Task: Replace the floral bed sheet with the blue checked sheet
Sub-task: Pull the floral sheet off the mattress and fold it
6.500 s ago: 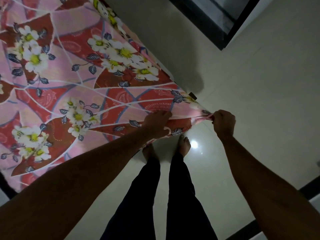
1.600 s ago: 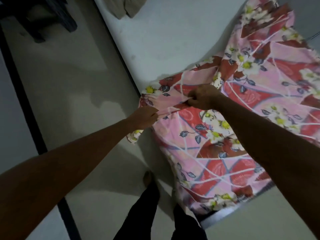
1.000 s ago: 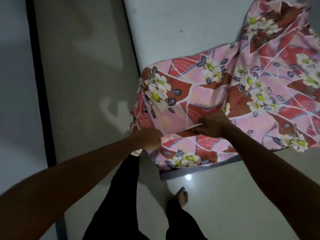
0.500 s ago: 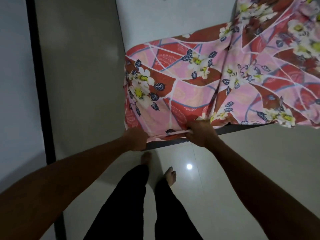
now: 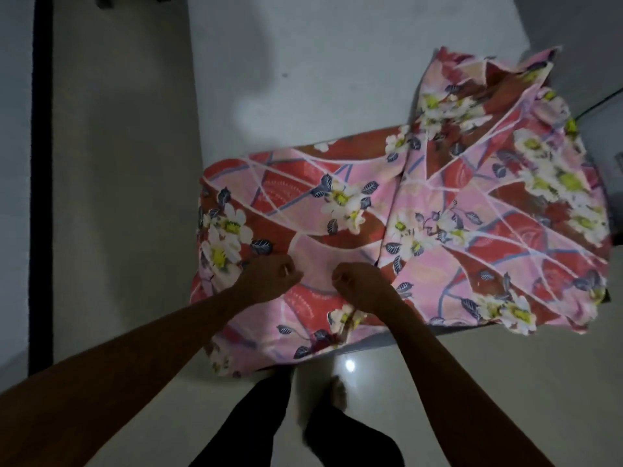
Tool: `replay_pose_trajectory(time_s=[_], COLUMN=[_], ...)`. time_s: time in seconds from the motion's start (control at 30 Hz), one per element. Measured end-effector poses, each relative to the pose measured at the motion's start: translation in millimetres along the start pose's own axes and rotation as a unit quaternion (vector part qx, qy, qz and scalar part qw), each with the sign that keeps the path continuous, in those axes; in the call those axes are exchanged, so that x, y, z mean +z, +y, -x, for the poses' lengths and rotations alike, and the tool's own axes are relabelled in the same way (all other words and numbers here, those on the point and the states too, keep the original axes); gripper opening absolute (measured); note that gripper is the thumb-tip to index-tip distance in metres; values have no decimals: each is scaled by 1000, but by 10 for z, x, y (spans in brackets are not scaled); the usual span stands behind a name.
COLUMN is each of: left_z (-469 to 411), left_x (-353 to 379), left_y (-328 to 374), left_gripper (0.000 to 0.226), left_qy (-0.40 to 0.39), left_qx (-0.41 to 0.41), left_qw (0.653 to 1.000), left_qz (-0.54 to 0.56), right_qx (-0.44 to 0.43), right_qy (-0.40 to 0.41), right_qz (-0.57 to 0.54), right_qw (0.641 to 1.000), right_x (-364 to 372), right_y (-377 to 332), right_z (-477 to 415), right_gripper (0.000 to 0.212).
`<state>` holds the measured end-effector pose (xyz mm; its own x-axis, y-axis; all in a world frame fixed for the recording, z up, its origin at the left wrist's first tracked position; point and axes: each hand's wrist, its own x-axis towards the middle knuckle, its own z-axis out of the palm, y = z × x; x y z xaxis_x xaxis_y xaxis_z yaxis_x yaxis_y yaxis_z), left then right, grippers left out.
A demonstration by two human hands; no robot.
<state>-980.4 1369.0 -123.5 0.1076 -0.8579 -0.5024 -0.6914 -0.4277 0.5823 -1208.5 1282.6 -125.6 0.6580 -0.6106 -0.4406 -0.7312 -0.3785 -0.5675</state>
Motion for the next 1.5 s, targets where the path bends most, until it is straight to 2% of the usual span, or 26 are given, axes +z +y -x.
replay_pose_trajectory(time_s=[0.13, 0.23, 0.3, 0.4, 0.47, 0.6, 0.73, 0.77, 0.9, 1.0, 1.07, 1.13, 1.2, 1.27, 1.37, 1.5], left_z=[-571, -1021, -1336, -1882, -2261, -2892, -3259, -3315, -3474, -3501, -3476, -3396, -3297, -3179, -2943, -2598], left_x=[-128, -93, -7, 154, 228, 360, 497, 509, 546, 535, 492, 468, 484, 575, 767, 1124], left_y=[580, 1066, 1439, 1952, 2265, 2664, 2718, 2719, 2633, 2600, 2679, 2796, 2934, 3106, 3422, 3779], left_gripper=[13, 7, 11, 32, 44, 24, 56, 56, 37, 21, 16, 21, 25, 25, 26, 39], left_qy=[-30, 17, 52, 56, 79, 142, 157, 154, 183, 221, 267, 305, 316, 306, 276, 172], left_qx=[-28, -35, -30, -53, -64, -81, -111, -117, -93, -68, -45, -27, -8, 5, 35, 106], left_qw=[992, 991, 989, 982, 972, 952, 947, 947, 952, 955, 952, 945, 946, 952, 961, 979], left_qz=[123, 125, 138, 171, 210, 258, 258, 258, 225, 184, 139, 116, 73, 32, 8, 14], right_qx=[9, 13, -22, -48, -59, -149, -133, -127, -146, -202, -218, -259, -275, -263, -259, -214], right_qy=[109, 164, 200, 218, 196, 116, 89, 81, 55, 51, 91, 155, 180, 168, 135, 69], right_qz=[-20, -22, -14, 23, 47, 157, 269, 310, 368, 373, 328, 264, 245, 259, 266, 288], right_qw=[994, 986, 979, 975, 978, 969, 950, 939, 917, 904, 914, 916, 912, 914, 919, 931], right_x=[-759, -1363, -1785, -2373, -2665, -3091, -3360, -3392, -3381, -3367, -3468, -3580, -3753, -3943, -4191, -4295], right_y=[345, 734, 1050, 1588, 1969, 2406, 2321, 2314, 2388, 2385, 2349, 2386, 2444, 2548, 2796, 3189], right_z=[-304, -608, -847, -1283, -1590, -2133, -2527, -2622, -3059, -3216, -3131, -3007, -2783, -2522, -2084, -1276], right_gripper=[22, 40, 45, 51, 58, 72, 69, 69, 51, 41, 35, 28, 34, 41, 34, 29])
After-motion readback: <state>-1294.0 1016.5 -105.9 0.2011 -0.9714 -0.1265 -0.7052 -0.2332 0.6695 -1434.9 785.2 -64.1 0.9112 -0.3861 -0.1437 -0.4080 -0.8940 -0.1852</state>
